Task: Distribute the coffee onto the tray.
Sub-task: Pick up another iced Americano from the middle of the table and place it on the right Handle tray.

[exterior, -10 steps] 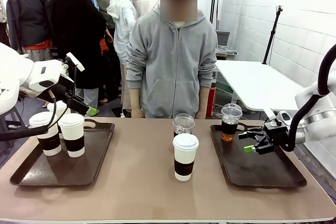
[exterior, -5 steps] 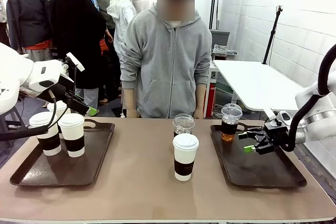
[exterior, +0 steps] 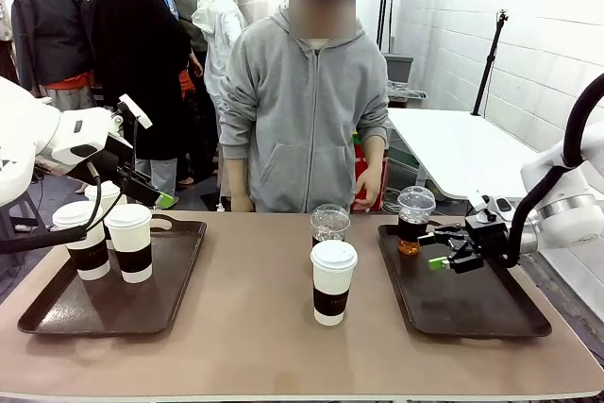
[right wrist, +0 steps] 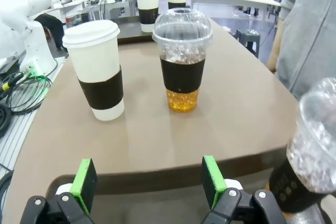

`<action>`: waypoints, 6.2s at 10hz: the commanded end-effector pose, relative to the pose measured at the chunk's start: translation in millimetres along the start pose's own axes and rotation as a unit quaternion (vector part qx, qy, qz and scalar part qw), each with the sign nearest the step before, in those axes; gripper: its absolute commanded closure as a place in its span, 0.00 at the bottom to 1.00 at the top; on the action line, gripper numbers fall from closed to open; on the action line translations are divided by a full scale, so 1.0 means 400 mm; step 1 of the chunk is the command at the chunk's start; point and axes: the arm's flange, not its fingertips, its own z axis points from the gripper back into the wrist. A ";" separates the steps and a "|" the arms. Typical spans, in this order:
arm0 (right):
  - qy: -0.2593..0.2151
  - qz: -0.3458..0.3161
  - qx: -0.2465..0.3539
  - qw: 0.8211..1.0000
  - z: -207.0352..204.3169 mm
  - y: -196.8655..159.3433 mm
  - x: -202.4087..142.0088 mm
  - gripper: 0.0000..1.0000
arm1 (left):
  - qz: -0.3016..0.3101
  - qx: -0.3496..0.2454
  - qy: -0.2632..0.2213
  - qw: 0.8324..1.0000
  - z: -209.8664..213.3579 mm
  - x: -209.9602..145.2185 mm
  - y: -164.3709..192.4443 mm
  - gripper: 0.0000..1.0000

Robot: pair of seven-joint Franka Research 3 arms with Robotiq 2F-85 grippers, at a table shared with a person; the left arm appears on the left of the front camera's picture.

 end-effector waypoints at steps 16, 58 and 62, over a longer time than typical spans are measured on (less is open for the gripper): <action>0.038 -0.008 0.008 0.999 0.041 0.052 -0.002 0.00 | -0.002 -0.003 -0.002 1.000 -0.004 -0.004 0.007 0.00; 0.004 0.004 -0.033 0.999 -0.240 0.004 0.041 0.00 | -0.002 -0.003 -0.002 1.000 -0.004 -0.004 0.007 0.00; 0.003 0.004 -0.047 0.999 -0.302 -0.001 0.040 0.00 | -0.002 -0.003 -0.002 1.000 -0.004 -0.004 0.007 0.00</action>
